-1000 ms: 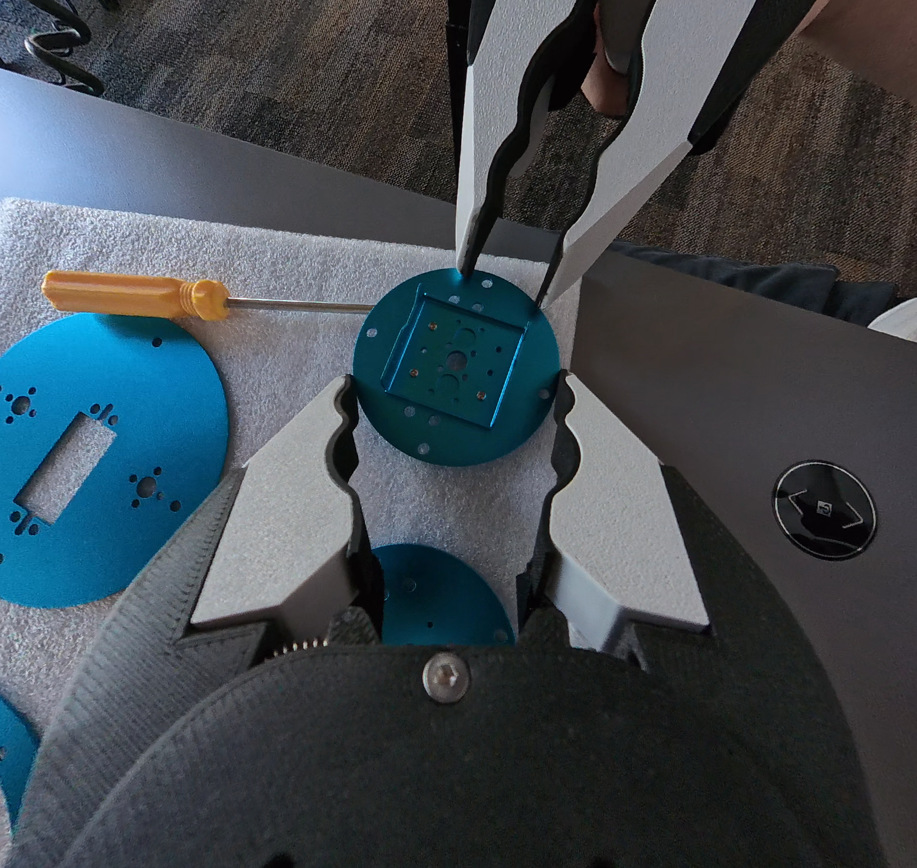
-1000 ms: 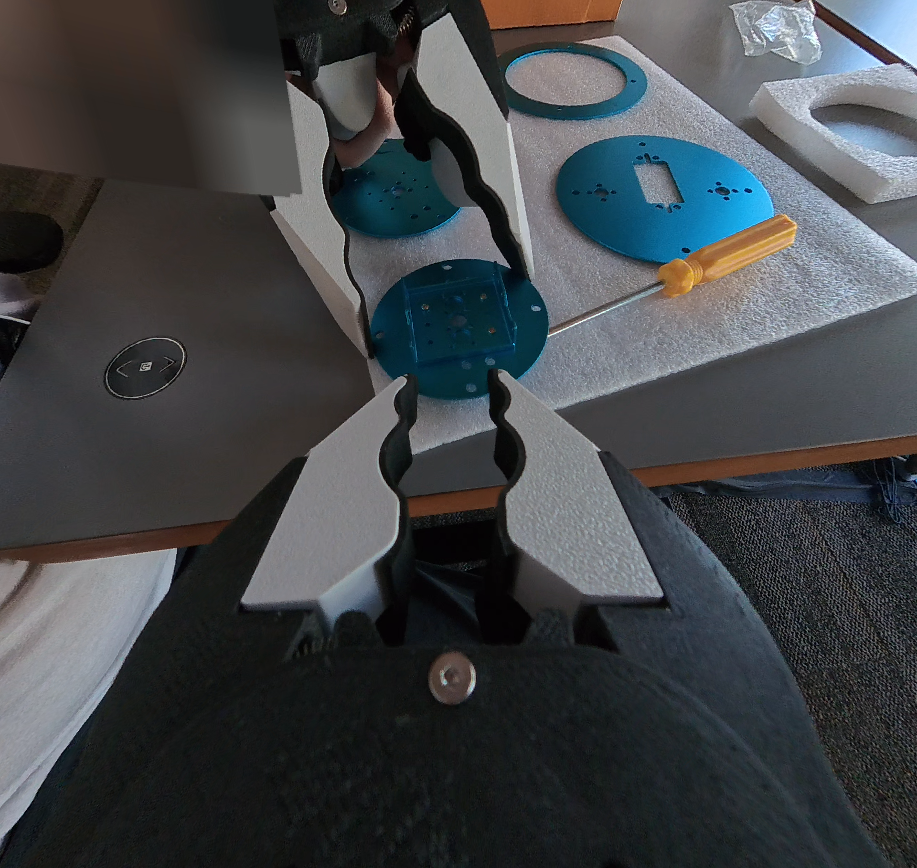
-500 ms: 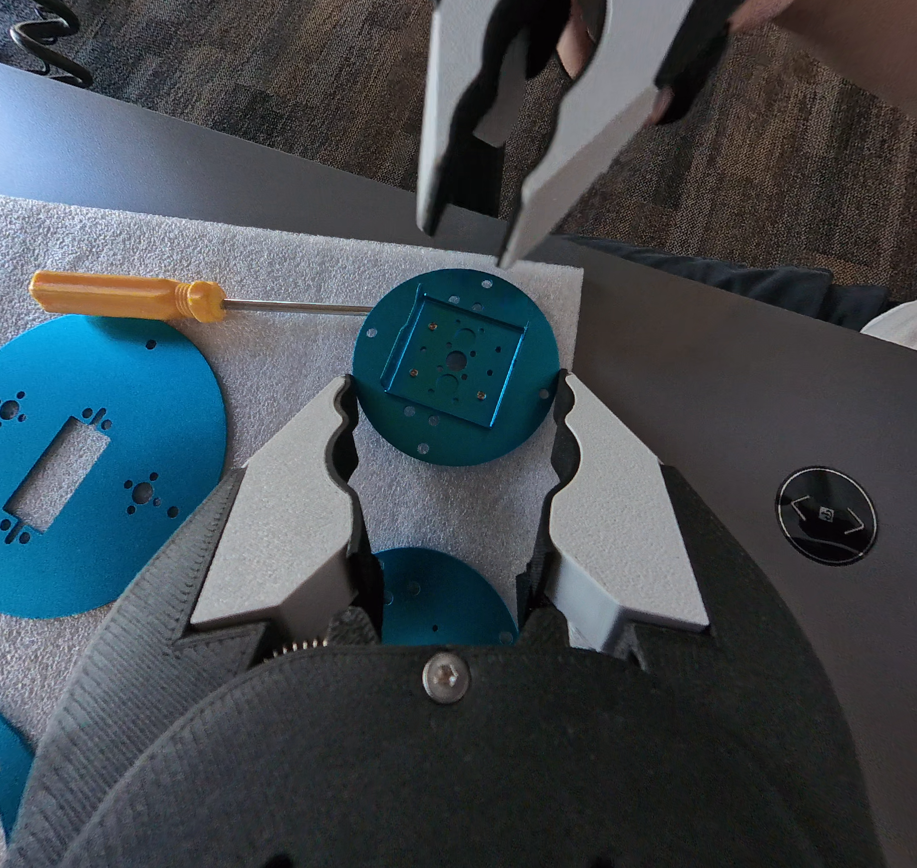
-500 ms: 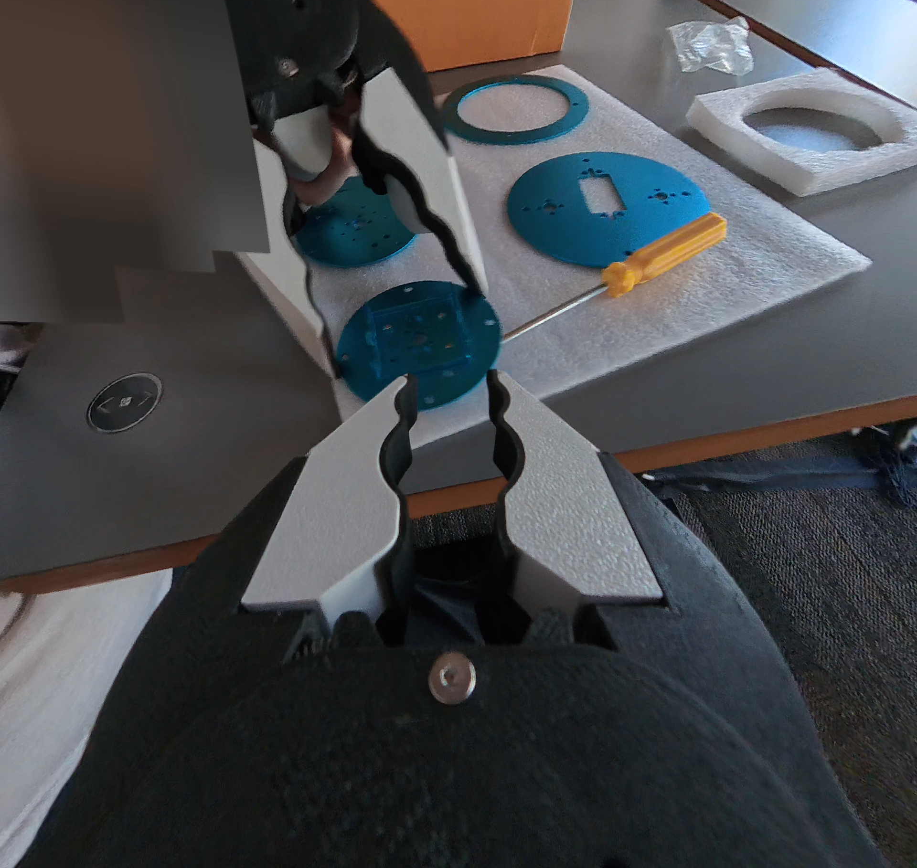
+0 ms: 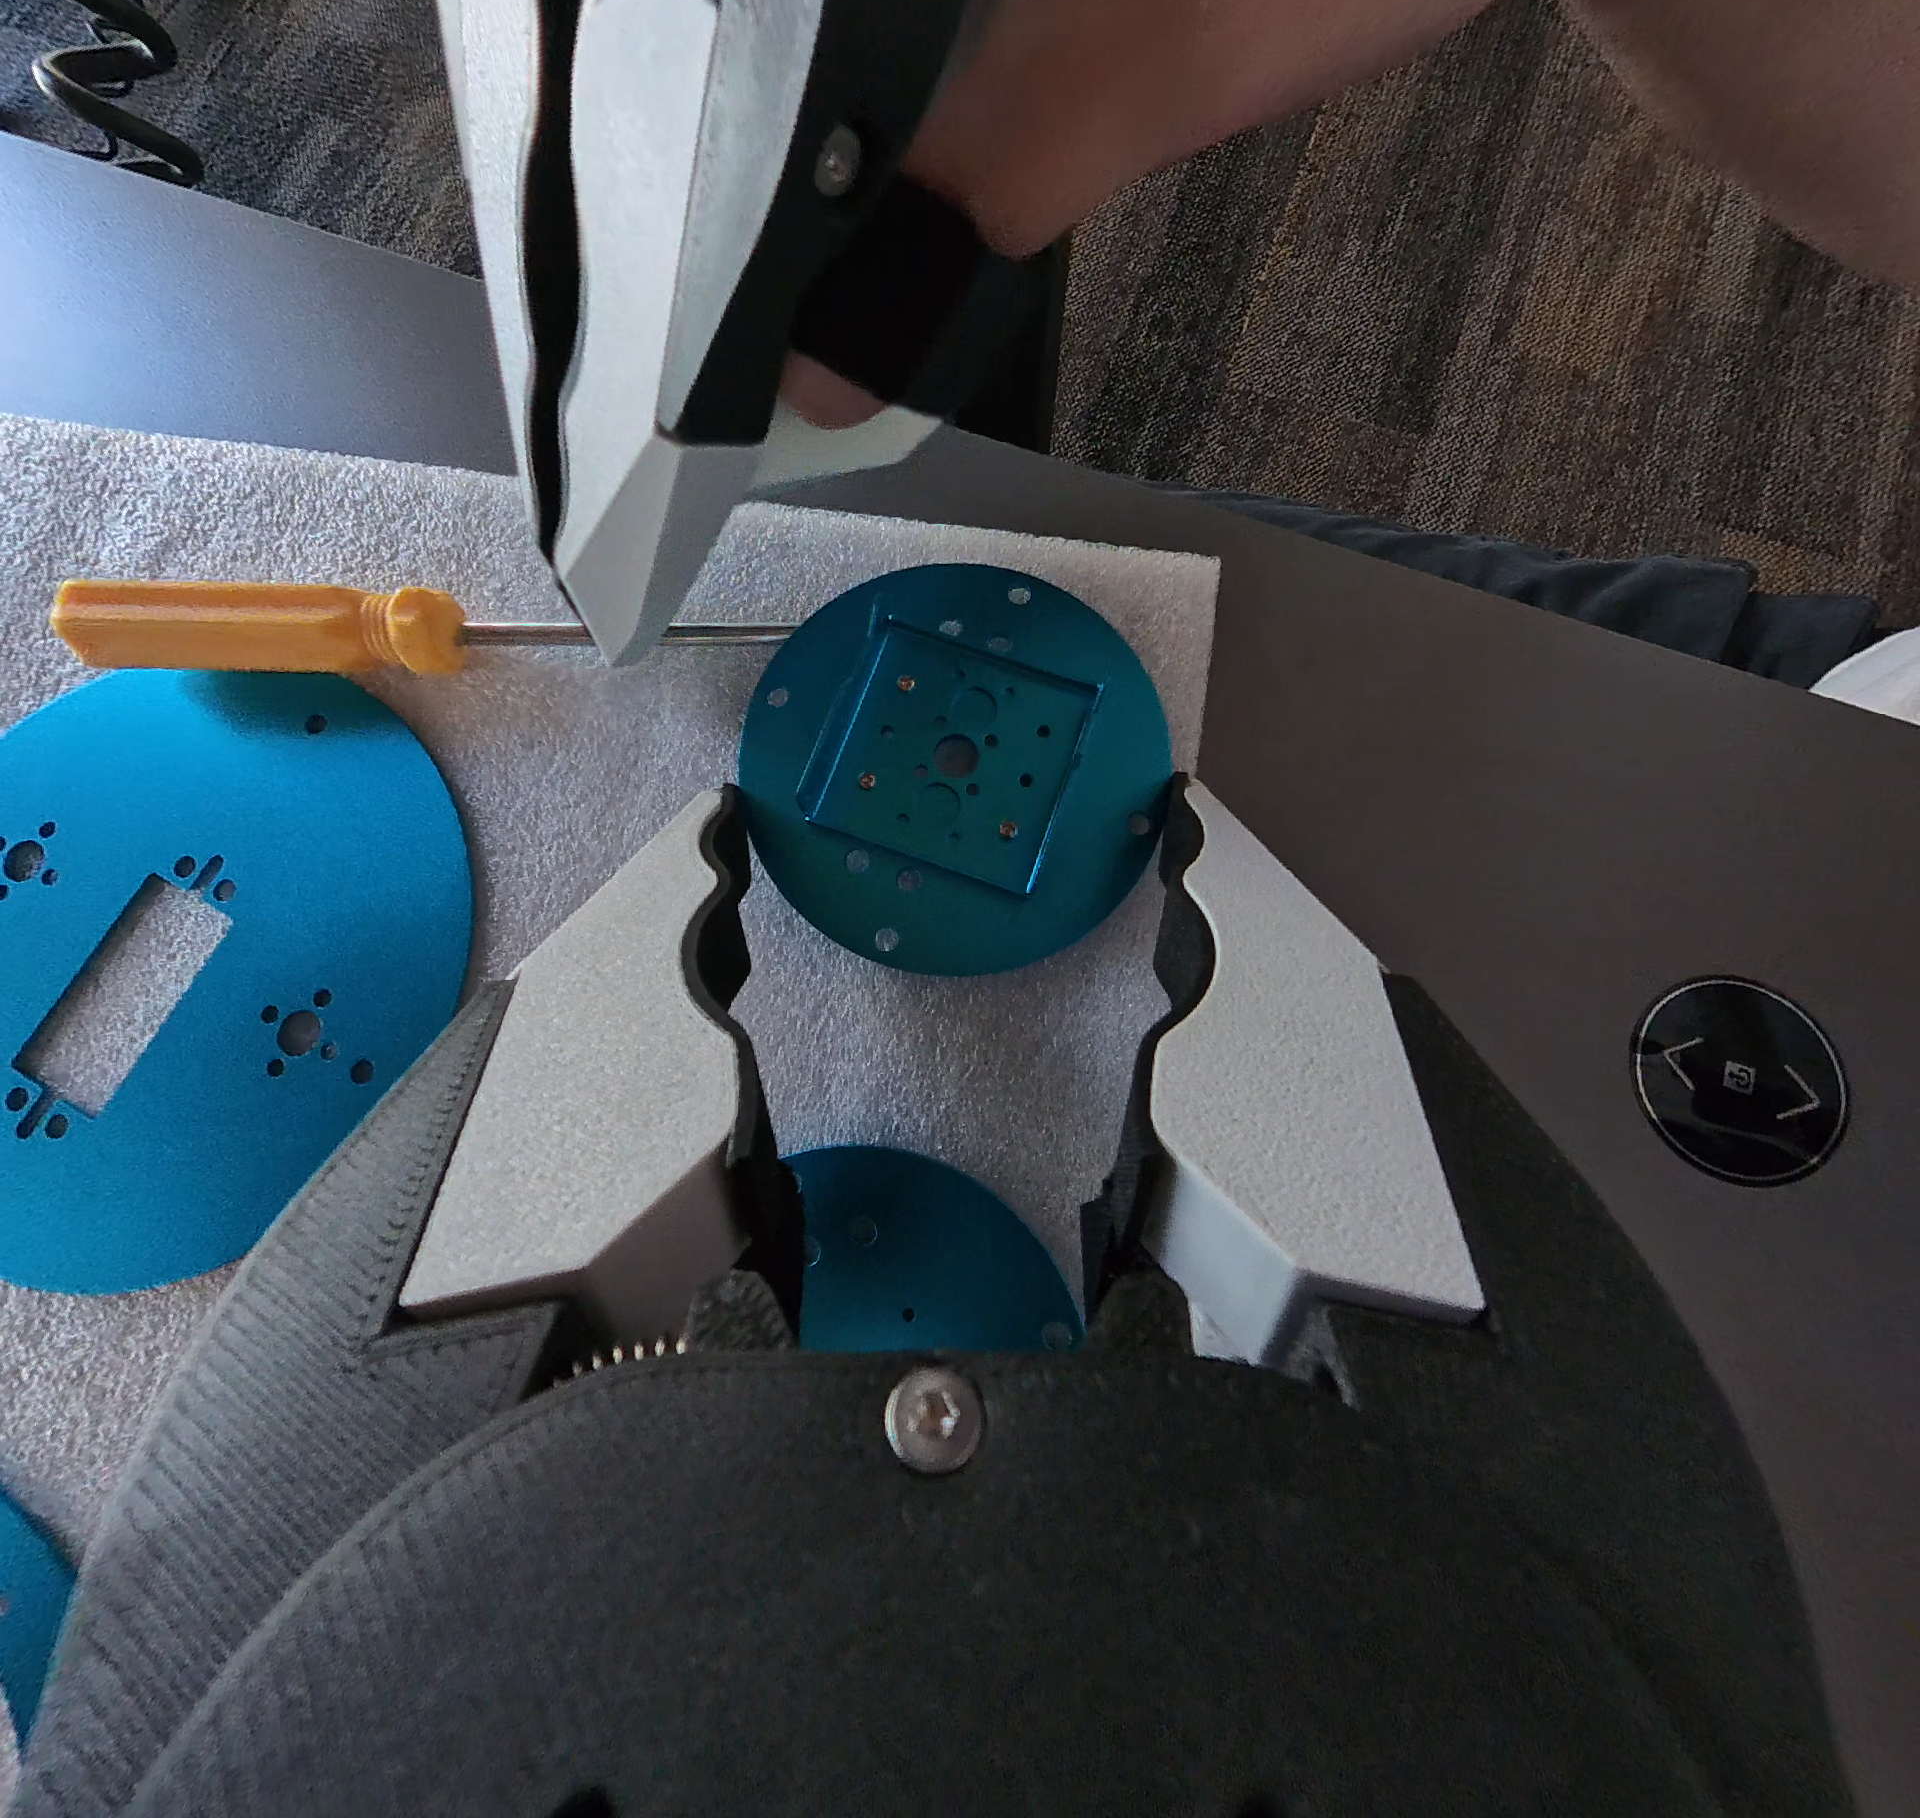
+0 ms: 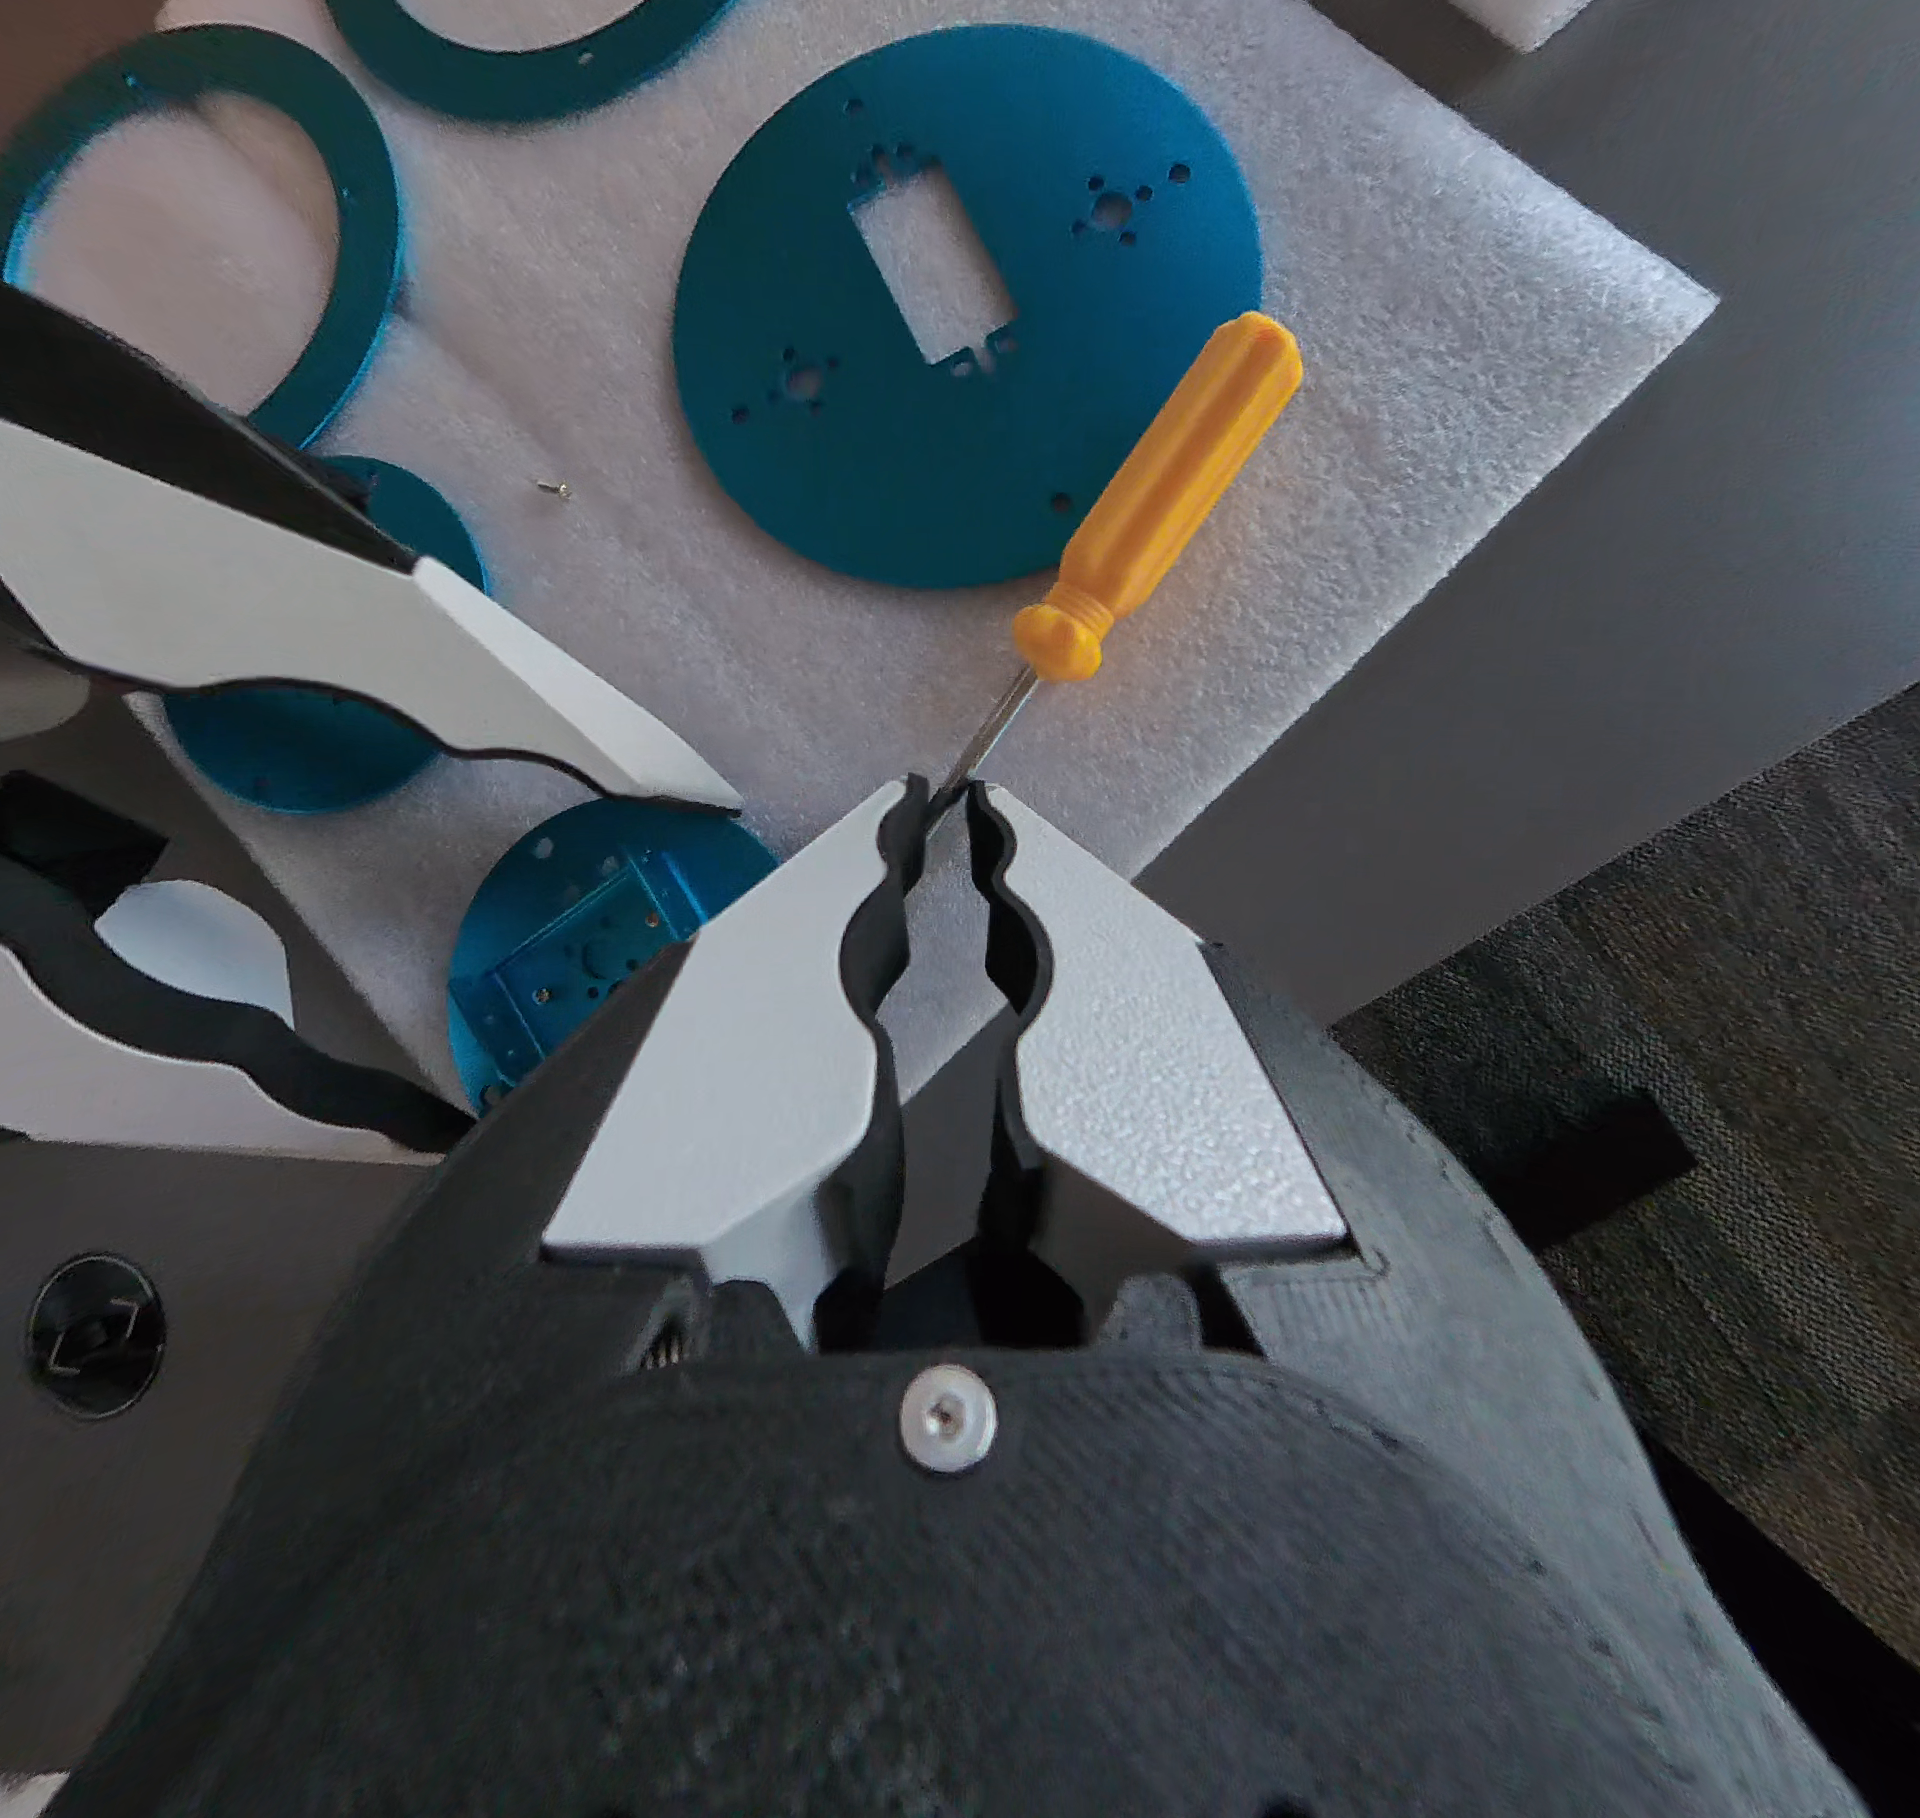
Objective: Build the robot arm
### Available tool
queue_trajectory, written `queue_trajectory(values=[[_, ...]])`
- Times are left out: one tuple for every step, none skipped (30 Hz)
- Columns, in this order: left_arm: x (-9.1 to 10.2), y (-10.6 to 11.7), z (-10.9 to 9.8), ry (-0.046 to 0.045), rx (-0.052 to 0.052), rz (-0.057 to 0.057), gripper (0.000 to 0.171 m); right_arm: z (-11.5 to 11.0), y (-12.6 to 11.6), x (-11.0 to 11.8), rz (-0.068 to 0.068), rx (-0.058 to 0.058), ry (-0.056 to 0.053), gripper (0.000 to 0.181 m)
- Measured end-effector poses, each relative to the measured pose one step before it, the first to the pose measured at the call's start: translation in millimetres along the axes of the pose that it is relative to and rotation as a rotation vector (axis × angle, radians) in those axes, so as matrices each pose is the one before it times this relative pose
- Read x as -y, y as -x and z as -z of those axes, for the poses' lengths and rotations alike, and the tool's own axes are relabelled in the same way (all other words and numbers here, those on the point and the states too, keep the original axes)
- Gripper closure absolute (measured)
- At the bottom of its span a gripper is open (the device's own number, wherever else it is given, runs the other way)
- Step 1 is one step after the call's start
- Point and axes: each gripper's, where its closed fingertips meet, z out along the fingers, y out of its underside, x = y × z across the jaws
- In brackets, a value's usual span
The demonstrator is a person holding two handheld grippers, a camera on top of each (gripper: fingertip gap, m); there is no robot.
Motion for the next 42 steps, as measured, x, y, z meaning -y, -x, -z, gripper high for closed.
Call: queue_trajectory(values=[[0.16,0.06,0.0,-0.00019,0.0011,-0.0016,0.092,-0.62,-1.37,1.04,0.0102,-0.0133,0.0073,0.175],[-0.05,-0.07,0.08,-0.00017,0.0006,-0.0006,0.092,-0.02,-1.03,0.55,0.0119,-0.0132,0.0111,0.175],[-0.06,-0.18,0.01,-0.00112,-0.0001,-0.0003,0.092,0.67,-4.74,1.32,0.0086,-0.0356,0.0071,0.176],[-0.1,-0.31,0.04,-0.00087,-0.0004,-0.0005,0.092,1.7,-8.44,1.82,0.0081,-0.0517,-0.0005,0.177],[-0.12,-0.12,0.04,-0.00068,0.0001,-0.0007,0.092,2.58,-6.23,4.61,-0.0077,-0.0212,-0.0215,0.178],[-0.09,0.0,-0.13,-0.00084,0.0001,0.0002,0.092,2.49,-3.25,7.1,-0.0351,0.0152,-0.0376,0.178],[-0.06,-0.06,-0.05,-0.00059,-0.0003,0.0016,0.092,1.69,-3.93,5.77,-0.0445,0.0167,-0.0252,0.178],[0.01,-0.03,0.0,-0.00008,0.0003,-0.0003,0.092,0.49,-7.26,3.49,-0.0308,-0.0083,-0.0079,0.178],[-0.01,0.04,-0.05,0.00106,0.0009,-0.0019,0.092,-1.04,-8.31,1.76,-0.0129,-0.019,0.0027,0.178],[0.11,-0.01,0.07,0.00173,0.001,-0.0009,0.092,-2.36,-8.23,0.92,-0.0133,-0.0212,0.0048,0.178],[-0.06,-0.04,-0.06,0.00188,0.0009,-0.0008,0.092,-2.87,-6.0,1.02,-0.0247,-0.0074,0.0004,0.178],[0.0,-0.02,0.02,0.00199,0.0009,-0.0009,0.092,-2.74,-2.85,0.38,-0.0384,0.0096,0.0024,0.179],[0.01,0.08,0.0,0.00196,0.0009,0.0004,0.092,-2.49,-1.46,-0.53,-0.038,0.0091,0.0057,0.178],[-0.01,0.06,-0.01,0.00216,0.0,0.0017,0.092,-2.21,-1.99,-1.75,-0.0277,-0.0065,0.0116,0.178],[0.0,0.02,0.02,0.00154,0.0001,0.0025,0.092,-2.24,-0.51,-3.56,-0.0144,-0.0076,0.0196,0.178],[-0.09,0.11,0.0,0.00114,0.0007,0.0012,0.092,-1.98,4.05,-4.59,-0.0038,0.0149,0.0265,0.178],[0.03,0.02,0.1,0.00023,0.0008,-0.0002,0.092,-1.24,6.66,-3.86,0.0017,0.027,0.0203,0.177],[-0.04,0.0,0.2,-0.00022,0.0003,-0.0005,0.092,0.53,2.56,-0.49,0.0111,0.0038,-0.0019,0.177],[0.11,0.04,0.15,-0.00176,0.0,0.0012,0.092,1.53,3.71,0.35,0.0049,0.0165,-0.0075,0.176],[-0.1,-0.06,0.02,-0.00121,-0.0019,0.0029,0.092,1.74,1.49,0.56,-0.0014,0.0096,-0.0083,0.175],[0.09,0.05,0.02,-0.00203,-0.0022,0.0039,0.092,1.81,0.4,0.44,0.0045,0.0059,-0.0094,0.172],[0.03,0.0,-0.06,-0.00201,-0.0027,0.005,0.092,1.45,0.17,0.4,0.0058,0.0073,-0.0129,0.165],[-0.1,0.06,0.0,-0.00106,-0.003,0.0048,0.092,1.17,-0.08,-1.21,0.0038,0.0095,-0.0072,0.162],[-0.12,-0.06,-0.33,-0.00192,-0.0037,0.0036,0.092,1.08,0.5,-1.17,0.0034,0.0173,-0.0098,0.16],[-0.32,-0.14,-0.54,-0.00203,-0.0042,0.0022,0.092,1.14,2.14,-0.54,0.0008,0.0289,-0.0185,0.157],[-0.03,0.0,-0.28,-0.00362,-0.0036,0.0003,0.092,1.26,2.2,-0.67,-0.0064,0.0317,-0.0245,0.156],[-0.35,0.05,0.03,-0.00146,-0.0028,-0.0029,0.092,1.24,1.8,-0.59,0.0006,0.0328,-0.0273,0.154],[-0.09,0.03,-0.03,-0.00031,-0.002,-0.0015,0.092,1.33,2.13,0.05,0.013,0.0334,-0.0338,0.153],[-0.17,0.04,-0.14,0.00038,-0.0025,0.0016,0.092,2.1,0.47,0.1,0.0138,0.0191,-0.0396,0.152],[-0.02,0.06,0.03,-0.00017,-0.0022,0.002,0.092,2.87,1.41,0.44,0.0178,0.0203,-0.0418,0.149],[-0.01,0.05,-0.07,-0.0009,-0.0008,0.0006,0.092,4.3,0.81,0.95,0.0111,0.0107,-0.0435,0.148],[0.04,0.14,-0.02,-0.00224,0.0003,0.0003,0.092,5.85,3.33,3.41,0.023,0.0208,-0.056,0.146],[0.06,0.05,0.01,-0.00292,0.0008,0.0014,0.092,6.85,7.05,4.78,0.0374,0.0337,-0.0681,0.143],[0.05,0.0,-0.02,-0.00236,0.0008,0.0019,0.092,7.14,8.42,4.33,0.0383,0.0352,-0.0647,0.143],[0.15,-0.04,0.03,-0.00053,0.0005,0.0016,0.092,7.16,9.56,3.22,0.0406,0.0387,-0.0536,0.141],[0.04,0.07,-0.06,0.00029,-0.0002,0.0015,0.092,6.05,12.4,1.3,0.0472,0.0521,-0.0402,0.137],[0.09,0.01,0.08,0.00148,-0.0012,0.0016,0.092,4.72,14.72,-2.47,0.0463,0.0644,-0.0155,0.136],[0.16,0.15,-0.06,0.00052,-0.0011,0.0012,0.092,3.05,13.9,-6.07,0.034,0.0628,0.0088,0.134],[0.24,0.17,0.05,-0.00199,-0.0004,0.0027,0.092,1.78,10.68,-8.26,0.0177,0.0508,0.0239,0.133],[0.18,-0.04,0.13,-0.00413,-0.0009,0.0024,0.092,1.2,6.49,-8.05,0.0097,0.0296,0.0247,0.132],[0.17,-0.1,0.4,-0.00551,-0.001,0.0022,0.092,0.79,2.98,-6.82,0.0078,0.0114,0.0179,0.13],[0.36,-0.16,0.94,-0.00539,-0.0028,0.0083,0.092,0.39,2.9,-5.27,0.005,0.0125,0.0127,0.13]])
